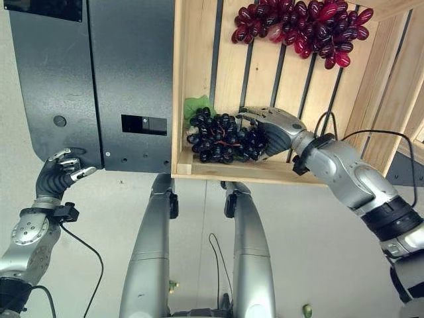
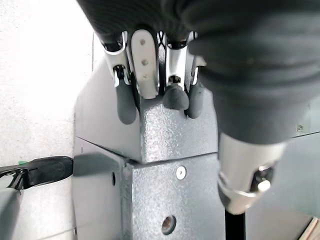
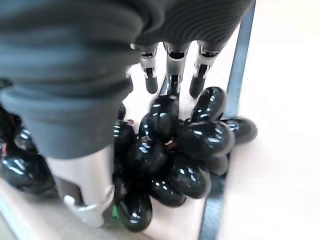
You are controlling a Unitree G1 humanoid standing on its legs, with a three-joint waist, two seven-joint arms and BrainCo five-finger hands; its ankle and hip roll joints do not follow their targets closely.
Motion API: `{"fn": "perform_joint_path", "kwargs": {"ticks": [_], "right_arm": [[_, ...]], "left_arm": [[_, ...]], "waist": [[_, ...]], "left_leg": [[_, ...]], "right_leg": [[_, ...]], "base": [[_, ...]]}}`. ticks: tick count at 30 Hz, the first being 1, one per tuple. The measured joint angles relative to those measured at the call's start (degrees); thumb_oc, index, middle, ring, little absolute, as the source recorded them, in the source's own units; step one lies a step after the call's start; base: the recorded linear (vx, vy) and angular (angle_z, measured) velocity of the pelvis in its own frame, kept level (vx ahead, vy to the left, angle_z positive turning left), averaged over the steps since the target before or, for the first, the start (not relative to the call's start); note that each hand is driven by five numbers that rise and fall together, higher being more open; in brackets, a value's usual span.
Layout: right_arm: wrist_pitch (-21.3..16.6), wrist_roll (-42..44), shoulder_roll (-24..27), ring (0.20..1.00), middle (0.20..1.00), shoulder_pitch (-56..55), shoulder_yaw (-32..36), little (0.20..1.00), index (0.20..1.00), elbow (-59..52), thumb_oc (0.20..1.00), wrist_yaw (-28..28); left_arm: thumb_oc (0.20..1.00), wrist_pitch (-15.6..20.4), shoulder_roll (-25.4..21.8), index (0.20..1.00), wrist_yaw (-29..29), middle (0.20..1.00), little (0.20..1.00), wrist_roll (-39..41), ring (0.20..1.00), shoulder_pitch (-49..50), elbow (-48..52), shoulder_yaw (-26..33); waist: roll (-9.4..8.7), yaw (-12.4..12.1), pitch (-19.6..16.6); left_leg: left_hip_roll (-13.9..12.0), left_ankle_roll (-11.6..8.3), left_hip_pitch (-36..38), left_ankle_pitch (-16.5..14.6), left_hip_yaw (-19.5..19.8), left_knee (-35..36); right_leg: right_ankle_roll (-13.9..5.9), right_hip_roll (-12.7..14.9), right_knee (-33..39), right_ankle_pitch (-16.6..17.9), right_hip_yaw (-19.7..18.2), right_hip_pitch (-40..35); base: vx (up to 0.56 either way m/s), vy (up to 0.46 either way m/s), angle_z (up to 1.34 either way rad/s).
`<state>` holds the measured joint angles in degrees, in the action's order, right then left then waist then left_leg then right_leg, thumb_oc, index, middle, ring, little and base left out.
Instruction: Pick up the fruits from the basket on one side to the basket on the other side
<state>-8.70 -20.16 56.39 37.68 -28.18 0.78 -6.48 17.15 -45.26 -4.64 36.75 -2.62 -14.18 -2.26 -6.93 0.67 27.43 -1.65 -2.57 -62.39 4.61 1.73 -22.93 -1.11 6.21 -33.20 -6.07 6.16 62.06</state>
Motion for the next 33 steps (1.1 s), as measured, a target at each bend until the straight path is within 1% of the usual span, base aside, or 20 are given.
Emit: {"fn": "perform_joint_path", "kwargs": {"ticks": [1, 3, 4, 7, 8, 9, 11, 15, 18, 19, 20, 21, 22, 23, 26, 29, 32, 33], "right_arm": [[0.0, 0.0, -1.5, 1.0, 1.0, -0.1, -0.8, 1.0, 1.0, 1.4, 1.0, 0.0], [0.0, 0.0, -2.3, 1.0, 1.0, -0.5, -1.3, 1.0, 1.0, 1.9, 1.0, 0.4], [0.0, 0.0, -2.7, 1.0, 1.0, -0.5, -0.9, 1.0, 1.0, 1.7, 1.0, 1.1], [0.0, -0.2, -2.9, 1.0, 1.0, 0.3, -0.3, 1.0, 1.0, 1.8, 1.0, 2.0], [0.0, -0.5, -3.5, 1.0, 1.0, 0.2, -1.9, 1.0, 1.0, 2.3, 1.0, 1.8], [0.0, -0.6, -3.6, 1.0, 1.0, 0.0, -1.8, 1.0, 1.0, 2.2, 1.0, 2.0], [0.0, -0.6, -3.5, 1.0, 1.0, -0.2, -0.5, 1.0, 1.0, 1.9, 1.0, 2.2], [0.0, -0.6, -3.6, 1.0, 1.0, 0.1, 0.5, 1.0, 1.0, 1.7, 1.0, 2.6], [0.0, -0.4, -3.9, 1.0, 1.0, 0.2, -1.2, 1.0, 1.0, 2.6, 1.0, 2.0], [0.0, -0.3, -3.8, 0.805, 0.805, 0.2, -0.9, 0.805, 0.805, 2.5, 0.805, 2.1], [0.0, -0.2, -3.8, 0.693, 0.693, 0.3, -0.7, 0.693, 0.693, 2.2, 0.693, 2.1], [0.0, 0.3, -3.5, 0.329, 0.329, 1.0, -1.0, 0.329, 0.329, 2.3, 0.329, 2.0], [0.0, 0.6, -3.6, 0.26, 0.26, 0.9, -1.2, 0.26, 0.26, 2.3, 0.26, 1.6], [-0.1, 0.7, -3.4, 0.2, 0.2, 1.0, -1.4, 0.2, 0.2, 2.1, 0.2, 1.6], [-0.1, 1.6, -3.2, 0.2, 0.2, 1.0, -1.3, 0.2, 0.2, 1.7, 0.2, 1.5], [-0.1, 3.0, -2.9, 0.2, 0.2, 1.9, -3.0, 0.2, 0.2, 2.1, 0.2, -0.1], [0.0, 3.2, -3.3, 0.2, 0.2, 2.2, -4.3, 0.2, 0.2, 2.7, 0.2, -0.4], [0.0, 3.3, -3.2, 0.2, 0.2, 2.1, -4.4, 0.2, 0.2, 3.2, 0.2, -0.5]], "left_arm": [[1.0, -0.4, 0.1, 1.0, -0.3, 1.0, 1.0, 0.0, 1.0, -0.2, -1.0, -0.6], [1.0, -0.5, 0.1, 1.0, -0.7, 1.0, 1.0, 0.0, 1.0, -0.5, -1.8, -1.1], [1.0, -0.2, 0.1, 1.0, -0.9, 1.0, 1.0, 0.0, 1.0, -0.5, -1.7, -1.0], [1.0, 0.3, -0.2, 1.0, -1.4, 1.0, 1.0, 0.0, 1.0, 0.0, -1.3, -0.8], [1.0, -0.3, 0.1, 1.0, -1.5, 1.0, 1.0, 0.0, 1.0, -0.4, -2.3, -1.2], [1.0, -0.2, 0.3, 1.0, -1.6, 1.0, 1.0, 0.0, 1.0, -0.5, -2.3, -1.1], [1.0, 0.2, 0.2, 1.0, -1.6, 1.0, 1.0, 0.0, 1.0, -0.2, -1.7, -1.0], [1.0, 0.8, 0.1, 1.0, -1.6, 1.0, 1.0, 0.0, 1.0, -0.1, -1.3, -0.9], [1.0, -0.4, 0.3, 1.0, -1.6, 1.0, 1.0, 0.0, 1.0, -0.6, -2.1, -1.4], [1.0, -0.1, 0.3, 1.0, -1.6, 1.0, 1.0, 0.0, 1.0, -0.5, -1.9, -1.2], [1.0, 0.0, 0.3, 1.0, -1.5, 1.0, 1.0, 0.0, 1.0, -0.7, -1.9, -1.2], [1.0, 0.0, 0.3, 1.0, -1.5, 1.0, 1.0, 0.0, 1.0, -0.7, -1.8, -1.2], [1.0, -0.1, 0.3, 1.0, -1.5, 1.0, 1.0, 0.0, 1.0, -0.9, -2.2, -1.3], [1.0, 0.0, 0.2, 1.0, -1.5, 1.0, 1.0, 0.0, 1.0, -0.8, -2.0, -1.1], [1.0, 0.1, 0.2, 1.0, -1.5, 1.0, 1.0, 0.0, 1.0, -0.7, -1.7, -1.1], [1.0, 0.1, 0.3, 1.0, -1.4, 1.0, 1.0, 0.0, 1.0, -0.9, -2.0, -1.4], [1.0, -0.2, 0.4, 1.0, -1.4, 1.0, 1.0, 0.0, 1.0, -1.3, -2.4, -1.9], [1.0, 0.0, 0.3, 1.0, -1.3, 1.0, 1.0, 0.0, 1.0, -1.3, -2.4, -2.1]], "waist": [[-0.05, 0.2, -0.1], [-0.08, 0.0, -0.2], [-0.01, -0.1, -0.2], [0.02, 0.0, -0.1], [0.03, 0.0, -0.3], [0.03, 0.1, -0.3], [0.16, 0.0, -0.5], [0.36, -0.1, -0.7], [0.36, -0.1, -0.9], [0.38, 0.0, -0.8], [0.37, 0.0, -0.8], [0.4, -0.2, -0.8], [0.41, -0.2, -0.9], [0.41, 0.0, -0.8], [0.49, -0.1, -1.0], [0.58, 0.0, -0.8], [0.67, -0.4, -1.1], [0.68, -0.5, -1.1]], "left_leg": [[0.0, -0.37, 0.8, -0.1, -0.1, -0.2], [0.0, -0.36, 1.2, -0.1, 0.0, -0.2], [0.0, -0.27, 0.7, 0.2, -0.2, -0.1], [0.0, -0.17, 0.6, -0.1, -0.3, 0.0], [-0.1, -0.27, 1.1, -0.1, -0.1, 0.1], [-0.1, -0.32, 1.1, 0.0, -0.1, 0.2], [-0.1, -0.6, 0.2, 0.3, -0.2, 0.1], [-0.1, -0.53, -0.5, 0.2, 0.0, -0.3], [-0.2, -0.79, 0.1, 0.2, 0.0, -0.7], [-0.2, -0.54, -0.1, 0.0, 0.0, -0.7], [-0.1, -0.68, -0.3, 0.4, -0.1, -0.7], [-0.1, -0.52, -0.3, 0.1, -0.1, -0.7], [-0.2, -0.71, -0.2, 0.3, -0.1, -0.6], [-0.2, -0.49, -0.2, 0.1, -0.1, -0.6], [-0.2, -0.68, -0.8, 0.3, -0.1, -0.6], [-0.2, -0.83, -0.5, 0.2, -0.1, -0.7], [-0.1, -0.68, -0.4, 0.4, 0.0, -0.6], [-0.1, -0.9, -0.4, 0.1, 0.1, -0.6]], "right_leg": [[-0.24, 0.1, -0.4, -0.4, -0.1, -0.8], [-0.15, 0.1, -0.5, -0.4, -0.2, -1.0], [0.2, 0.0, -0.7, -0.1, -0.3, -0.3], [0.21, 0.0, -0.9, -0.4, -0.4, 0.1], [0.2, -0.1, -0.9, -0.5, -0.3, -0.4], [0.22, -0.1, -0.9, -0.5, -0.3, -0.4], [0.27, -0.1, -0.9, -0.2, -0.3, 0.6], [0.38, -0.1, -1.3, -0.3, -0.3, 1.2], [0.27, -0.1, -1.6, -0.4, -0.2, 0.5], [0.5, -0.1, -1.5, -0.5, -0.2, 0.7], [0.3, 0.0, -1.6, -0.3, -0.3, 1.1], [0.4, 0.0, -1.8, -0.3, -0.4, 1.1], [0.3, 0.0, -1.7, -0.2, -0.4, 1.1], [0.71, 0.0, -1.7, -0.6, -0.4, 1.1], [0.44, -0.1, -1.8, -0.3, -0.4, 1.6], [0.42, -0.1, -1.8, -0.4, -0.2, 1.3], [0.66, 0.0, -1.9, -0.3, -0.2, 1.1], [0.36, 0.0, -1.7, -0.6, -0.2, 1.1]], "base": [[0.0, -0.009, 0.03], [-0.02, -0.003, -0.02], [0.0, -0.009, -0.06], [0.03, -0.008, -0.03], [-0.04, 0.004, 0.02], [-0.04, 0.002, 0.02], [0.03, -0.006, -0.02], [0.0, -0.001, 0.01], [-0.02, -0.001, 0.0], [0.06, -0.008, 0.0], [-0.05, 0.004, -0.02], [0.06, -0.007, -0.02], [-0.05, 0.007, -0.01], [0.06, -0.007, 0.0], [0.0, -0.001, 0.0], [0.02, -0.004, 0.0], [-0.02, 0.003, 0.01], [0.0, 0.0, 0.0]]}}
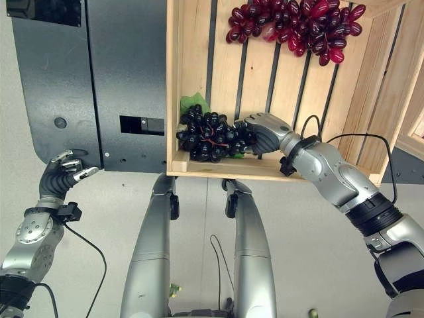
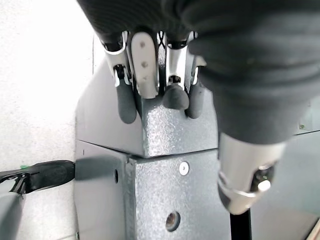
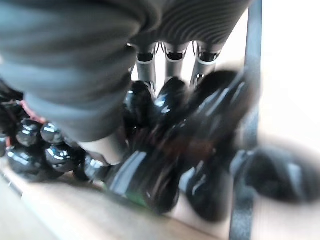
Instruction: Pick up the fruits from the basket on one side to the basket on the other side
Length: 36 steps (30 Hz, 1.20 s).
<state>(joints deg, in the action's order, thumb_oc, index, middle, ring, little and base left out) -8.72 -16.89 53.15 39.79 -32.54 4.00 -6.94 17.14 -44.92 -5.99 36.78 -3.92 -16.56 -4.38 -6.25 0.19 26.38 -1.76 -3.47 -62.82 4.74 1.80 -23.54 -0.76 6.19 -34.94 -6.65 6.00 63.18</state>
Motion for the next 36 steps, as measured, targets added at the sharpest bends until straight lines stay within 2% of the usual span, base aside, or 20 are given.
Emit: {"fn": "perform_joint_path", "kwargs": {"ticks": [6, 8, 9, 15, 17, 23, 24, 25, 30, 36], "right_arm": [[0.1, 0.2, 0.1, 0.2, 0.2, -0.2, -0.6, 0.2, 0.2, 0.8, 0.2, -0.2], [-0.2, 0.8, 0.7, 0.2, 0.2, 0.5, 0.3, 0.2, 0.2, 0.5, 0.2, -0.1], [-0.2, 0.8, 0.6, 0.2, 0.2, 0.8, -0.1, 0.2, 0.2, 0.7, 0.2, -0.2], [0.1, 1.0, 0.1, 0.2, 0.2, 0.5, -0.4, 0.2, 0.2, 1.2, 0.2, -0.3], [0.5, 3.8, -1.0, 0.2, 0.2, -0.3, -0.9, 0.2, 0.2, 2.7, 0.2, -0.5], [2.0, 23.8, -0.8, 0.2, 0.2, -1.5, -0.1, 0.2, 0.2, 3.2, 0.2, -3.7], [2.0, 23.8, -0.8, 0.2, 0.2, -1.5, -0.1, 0.2, 0.2, 3.2, 0.2, -3.7], [2.5, 32.2, 0.0, 0.2, 0.2, -1.1, -1.6, 0.2, 0.2, 3.5, 0.2, -5.3], [3.3, 49.5, -0.2, 0.2, 0.2, 0.1, -5.7, 0.2, 0.2, 4.1, 0.2, -7.2], [3.6, 62.7, 0.5, 0.2, 0.2, 1.2, -8.9, 0.2, 0.2, 2.7, 0.2, -9.6]], "left_arm": [[1.0, -0.1, 0.1, 1.0, 0.0, 1.0, 1.0, 0.0, 1.0, -0.2, -0.5, -0.7], [1.0, 1.1, -0.2, 1.0, 0.0, 1.0, 1.0, 0.0, 1.0, 0.3, 1.3, -0.2], [1.0, 0.7, -0.1, 1.0, 0.1, 1.0, 1.0, 0.0, 1.0, 0.0, 0.8, -0.4], [1.0, 0.6, 0.0, 1.0, 0.3, 1.0, 1.0, 0.0, 1.0, -0.8, 0.1, -1.1], [1.0, -0.1, 0.1, 1.0, 0.2, 1.0, 1.0, 0.0, 1.0, -0.9, -0.6, -1.4], [1.0, 0.1, -0.2, 1.0, 0.9, 1.0, 1.0, 0.1, 1.0, -1.0, -0.4, -1.5], [1.0, 0.1, -0.2, 1.0, 0.9, 1.0, 1.0, 0.1, 1.0, -1.0, -0.4, -1.5], [1.0, 0.1, -0.7, 1.0, 1.5, 1.0, 1.0, 0.2, 1.0, -1.1, -0.5, -1.8], [1.0, 0.1, -1.6, 1.0, 2.0, 1.0, 1.0, 0.6, 1.0, -1.5, -0.7, -2.9], [1.0, -0.9, -2.5, 1.0, 2.8, 1.0, 1.0, 1.6, 1.0, -3.5, -2.4, -5.0]], "waist": [[0.25, -0.1, 0.0], [0.44, -0.3, 0.2], [0.53, -1.0, 0.5], [0.53, -0.9, 0.5], [0.5, -0.6, 0.5], [0.46, -0.8, 0.7], [0.46, -0.8, 0.7], [0.44, -0.9, 0.7], [0.44, -1.1, 0.8], [0.41, -1.0, 2.5]], "left_leg": [[-0.1, 0.19, 0.1, -0.5, 0.0, -0.3], [0.0, 0.28, -1.3, -0.6, -0.1, -0.3], [0.0, 0.27, -0.9, -0.6, 0.0, -1.1], [0.0, 0.3, -0.9, -1.0, 0.0, -1.5], [-0.1, 0.18, 0.2, -1.3, 0.3, -1.9], [0.0, 0.34, 0.2, -1.1, 0.3, -1.4], [0.0, 0.34, 0.2, -1.1, 0.3, -1.4], [0.0, 0.33, 0.2, -1.1, 0.3, -1.4], [0.0, 0.33, 0.2, -1.1, 0.4, -1.8], [0.2, 0.18, 4.2, -1.2, 0.8, -1.4]], "right_leg": [[0.27, 0.0, 0.1, -0.1, 0.1, -0.3], [-0.06, 0.0, -0.1, -0.2, -0.1, 1.1], [0.24, 0.0, -0.8, -0.1, -0.1, 0.6], [0.14, 0.1, -0.9, -0.6, -0.1, 0.5], [0.15, 0.0, -0.8, -0.7, 0.1, -1.0], [0.1, 0.0, -0.4, -0.6, 0.1, -0.9], [0.1, 0.0, -0.4, -0.6, 0.1, -0.9], [0.11, 0.0, -0.4, -0.5, 0.1, -0.9], [0.11, 0.1, -0.7, -0.5, 0.3, -1.2], [0.04, 0.2, 0.1, -0.5, 0.7, -5.5]], "base": [[-0.01, 0.001, 0.0], [0.05, -0.006, -0.03], [0.0, 0.0, 0.0], [0.0, 0.001, 0.0], [-0.01, 0.002, 0.04], [0.0, 0.0, 0.0], [0.0, 0.0, 0.0], [0.0, 0.0, 0.0], [0.0, 0.0, 0.0], [-0.02, 0.004, 0.03]]}}
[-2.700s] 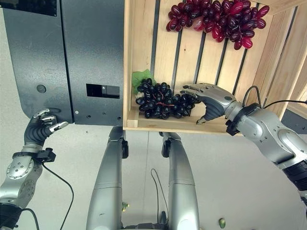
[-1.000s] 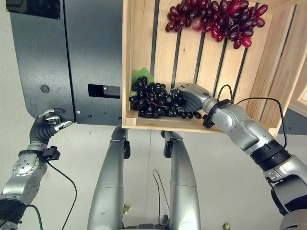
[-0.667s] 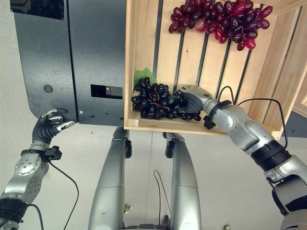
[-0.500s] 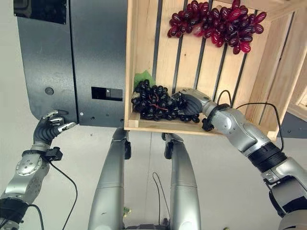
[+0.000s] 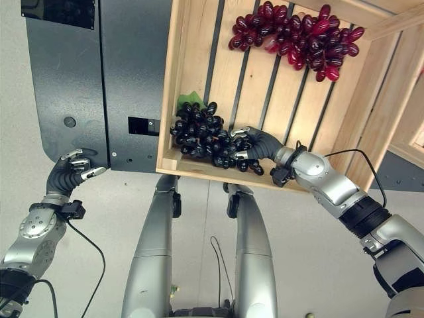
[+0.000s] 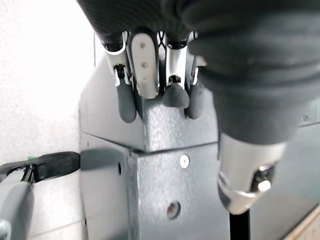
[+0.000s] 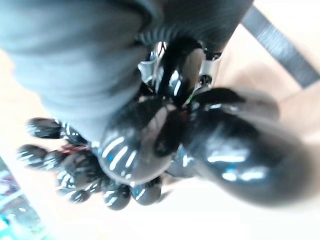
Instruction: Pick up the fruits from the basket on one side to the basket on the other side
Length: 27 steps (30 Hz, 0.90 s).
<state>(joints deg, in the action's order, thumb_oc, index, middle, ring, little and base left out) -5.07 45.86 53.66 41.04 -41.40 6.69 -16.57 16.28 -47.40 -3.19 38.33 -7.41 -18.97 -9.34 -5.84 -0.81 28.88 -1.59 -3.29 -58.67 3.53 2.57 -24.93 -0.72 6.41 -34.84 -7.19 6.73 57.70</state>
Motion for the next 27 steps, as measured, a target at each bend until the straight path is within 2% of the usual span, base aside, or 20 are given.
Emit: {"fn": "perform_joint_path", "kwargs": {"ticks": [6, 9, 12, 18, 24, 27], "right_arm": [[0.2, 8.6, 1.9, 0.2, 0.2, -2.4, 0.3, 0.2, 0.2, -5.3, 0.2, -3.2], [0.3, 11.1, 1.7, 0.2, 0.2, -4.1, 1.0, 0.2, 0.2, -6.8, 0.2, -4.4], [0.5, 12.0, 0.4, 0.2, 0.2, -5.7, 2.4, 0.2, 0.2, -8.0, 0.2, -4.9], [1.3, 13.4, -1.4, 0.2, 0.2, -11.9, 5.3, 0.2, 0.2, -8.4, 0.2, -6.0], [1.4, 14.4, -3.4, 0.2, 0.2, -13.0, 7.4, 0.2, 0.2, -8.5, 0.2, -6.6], [1.5, 14.5, -4.9, 0.2, 0.2, -13.2, 7.7, 0.2, 0.2, -8.3, 0.2, -6.6]], "left_arm": [[1.0, -1.4, 0.2, 1.0, 2.3, 1.0, 1.0, 0.7, 1.0, 1.0, -0.3, -2.8], [1.0, -1.7, 0.8, 1.0, 3.8, 1.0, 1.0, 0.7, 1.0, 1.3, -0.3, -2.9], [1.0, -1.7, 2.1, 1.0, 4.1, 1.0, 1.0, 0.8, 1.0, 0.8, -0.1, -2.8], [1.0, -2.0, 7.0, 1.0, 5.9, 1.0, 1.0, 0.7, 1.0, 2.5, -0.9, -2.6], [1.0, -2.1, 9.7, 1.0, 6.2, 1.0, 1.0, 0.7, 1.0, 2.7, -1.9, -0.6], [1.0, -2.2, 11.3, 1.0, 6.2, 1.0, 1.0, 0.7, 1.0, 2.7, -3.4, -0.7]], "waist": [[0.01, -0.1, 0.0], [0.03, -0.2, 0.0], [0.27, -0.3, 0.5], [0.52, -1.1, 1.0], [0.66, -1.5, 1.1], [1.34, -1.5, 1.5]], "left_leg": [[0.0, 0.01, 5.2, 0.0, 0.0, 1.2], [0.1, 0.17, 7.2, 1.3, 0.0, 3.1], [-0.1, 0.11, 8.3, 2.1, 0.2, 4.8], [0.4, -0.13, 18.1, 2.9, 0.9, 9.7], [0.6, -0.18, 20.7, 2.9, 0.8, 10.3], [0.6, -0.07, 21.9, 3.0, 0.8, 10.4]], "right_leg": [[-0.01, 0.0, 0.7, 0.0, 0.1, -5.0], [-0.05, 0.1, 1.7, 0.4, 0.3, -6.7], [0.09, 0.0, 2.8, 1.0, 1.0, -7.9], [-0.27, 0.4, 6.1, 0.6, 2.0, -17.3], [-0.31, 0.6, 6.2, 0.2, 2.0, -19.7], [-0.32, 0.6, 6.5, 0.3, 2.0, -21.0]], "base": [[0.0, 0.0, 0.0], [-0.05, 0.004, 0.04], [-0.02, -0.015, 0.06], [0.01, -0.009, 0.09], [0.0, 0.001, 0.01], [0.0, 0.0, 0.0]]}}
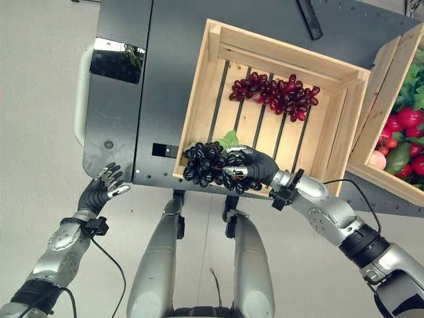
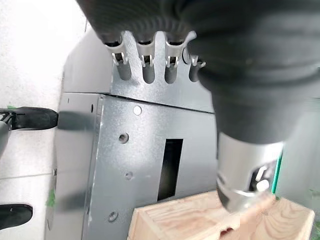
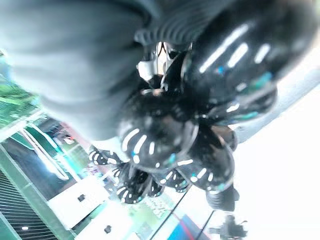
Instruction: Pick up the fruits from the basket on one side to the basket on the other side
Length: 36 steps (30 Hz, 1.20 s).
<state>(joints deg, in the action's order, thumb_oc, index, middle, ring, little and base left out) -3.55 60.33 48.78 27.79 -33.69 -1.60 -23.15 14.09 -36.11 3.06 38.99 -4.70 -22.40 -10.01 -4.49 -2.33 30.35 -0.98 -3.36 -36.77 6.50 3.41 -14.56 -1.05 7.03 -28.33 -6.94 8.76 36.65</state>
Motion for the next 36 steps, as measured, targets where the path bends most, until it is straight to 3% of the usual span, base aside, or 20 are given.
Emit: {"fn": "perform_joint_path", "kwargs": {"ticks": [7, 14, 20, 36], "right_arm": [[0.1, 2.3, -3.9, 0.2, 0.2, -2.1, 2.6, 0.2, 0.2, 0.7, 0.2, 0.0], [0.1, 2.3, -4.8, 0.2, 0.2, -2.4, 3.0, 0.2, 0.2, 0.6, 0.2, 0.0], [0.1, 2.3, -3.9, 0.2, 0.2, -3.4, 6.2, 0.2, 0.2, 0.1, 0.2, 0.0], [0.1, 2.3, -1.3, 0.2, 0.2, -8.5, 12.0, 0.2, 0.2, -2.8, 0.2, -0.3]], "left_arm": [[1.0, -0.3, 1.9, 1.0, 0.4, 1.0, 1.0, -0.1, 1.0, 0.0, -3.4, 0.1], [1.0, -0.4, 2.5, 1.0, 0.9, 1.0, 1.0, -2.3, 1.0, 0.1, -3.2, 0.1], [1.0, 0.3, 2.0, 1.0, 2.0, 1.0, 1.0, -2.6, 1.0, 1.5, 6.0, 0.4], [1.0, 1.5, -0.4, 1.0, 4.6, 1.0, 1.0, -6.9, 1.0, 3.7, 14.2, 3.8]], "waist": [[0.32, 0.0, 0.1], [0.63, 0.0, 0.3], [1.01, -0.1, 0.4], [1.14, -0.2, 0.5]], "left_leg": [[-0.1, -0.12, 4.0, -0.1, -0.1, 1.1], [-0.4, -0.17, 7.1, -0.1, -0.1, 1.8], [-0.5, -0.3, 9.8, -0.3, -0.1, 2.0], [-0.8, -0.06, 16.2, -1.0, 0.0, 2.9]], "right_leg": [[-0.27, -0.1, 0.9, -0.2, 0.0, -3.8], [-0.36, -0.5, 2.1, -0.1, 0.0, -7.1], [-0.18, -0.6, 2.7, 0.0, 0.1, -10.0], [-0.43, -0.9, 4.5, -0.2, 0.7, -17.0]], "base": [[0.0, 0.0, 0.0], [0.0, 0.0, 0.0], [0.0, 0.0, 0.0], [0.0, 0.001, 0.0]]}}
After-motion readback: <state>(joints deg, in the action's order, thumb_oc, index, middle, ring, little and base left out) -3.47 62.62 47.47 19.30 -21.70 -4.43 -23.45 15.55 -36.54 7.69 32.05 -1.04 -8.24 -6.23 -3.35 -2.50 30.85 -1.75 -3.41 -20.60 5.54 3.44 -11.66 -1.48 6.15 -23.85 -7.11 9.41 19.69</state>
